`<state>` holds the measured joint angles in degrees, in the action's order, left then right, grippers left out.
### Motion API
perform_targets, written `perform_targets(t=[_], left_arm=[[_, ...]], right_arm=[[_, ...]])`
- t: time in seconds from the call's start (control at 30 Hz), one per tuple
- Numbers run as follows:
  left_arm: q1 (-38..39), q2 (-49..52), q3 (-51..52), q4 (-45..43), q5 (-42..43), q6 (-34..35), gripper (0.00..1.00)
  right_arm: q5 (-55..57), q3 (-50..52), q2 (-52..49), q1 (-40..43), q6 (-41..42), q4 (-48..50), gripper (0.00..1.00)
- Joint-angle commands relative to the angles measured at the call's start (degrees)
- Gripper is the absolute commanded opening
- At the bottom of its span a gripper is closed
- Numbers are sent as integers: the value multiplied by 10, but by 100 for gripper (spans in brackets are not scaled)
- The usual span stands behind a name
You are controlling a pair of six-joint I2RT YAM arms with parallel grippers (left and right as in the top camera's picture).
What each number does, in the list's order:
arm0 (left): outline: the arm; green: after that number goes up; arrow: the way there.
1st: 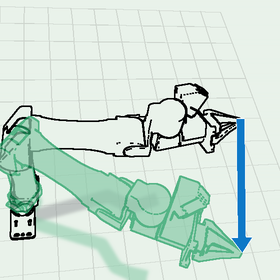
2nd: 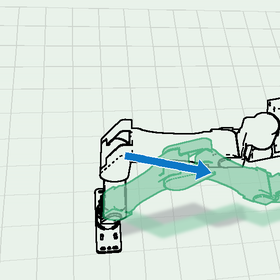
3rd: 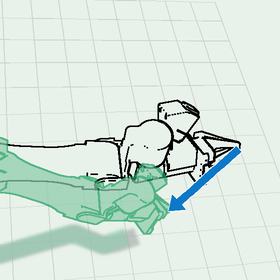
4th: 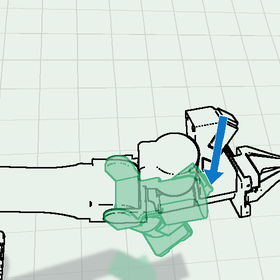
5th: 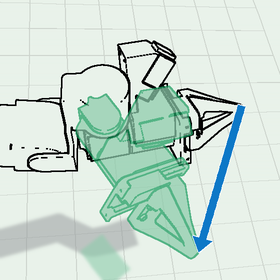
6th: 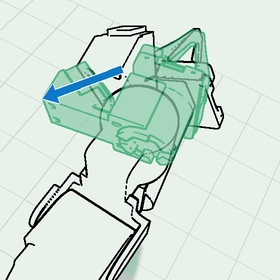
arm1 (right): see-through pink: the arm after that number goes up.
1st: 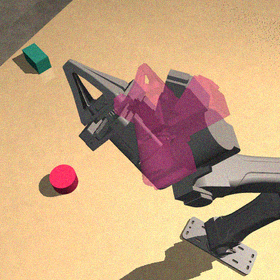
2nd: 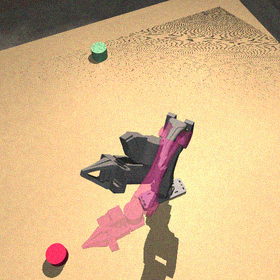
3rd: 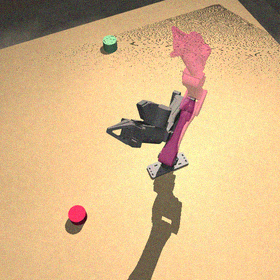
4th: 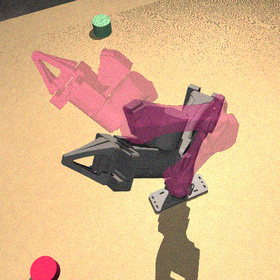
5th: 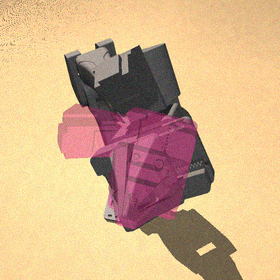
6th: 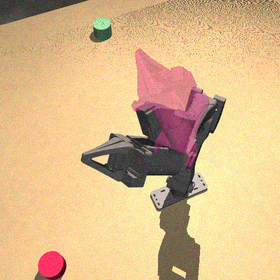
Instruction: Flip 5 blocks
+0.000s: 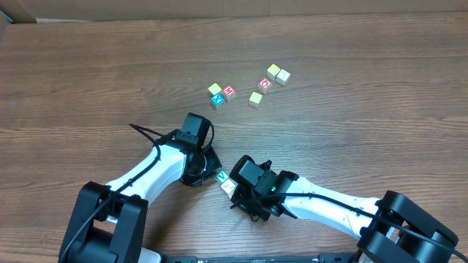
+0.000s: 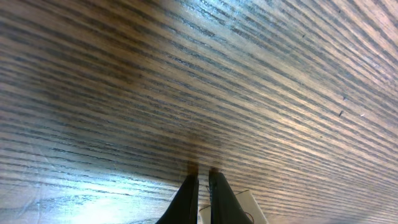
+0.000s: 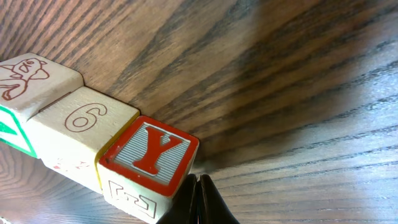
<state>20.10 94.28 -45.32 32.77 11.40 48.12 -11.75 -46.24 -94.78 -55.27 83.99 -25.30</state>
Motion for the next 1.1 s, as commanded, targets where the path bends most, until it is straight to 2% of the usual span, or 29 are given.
perform_targets(t=[0.0, 0.53, 1.07], left_arm=[[-7, 48, 43, -5, -59, 12, 4], [-30, 48, 43, -28, -72, -3, 4], [-43, 48, 43, -31, -24, -17, 4]], right_arm=[[5, -6, 1, -4, 5, 2, 4], [5, -6, 1, -4, 4, 1, 4], [8, -6, 1, -10, 5, 3, 4]])
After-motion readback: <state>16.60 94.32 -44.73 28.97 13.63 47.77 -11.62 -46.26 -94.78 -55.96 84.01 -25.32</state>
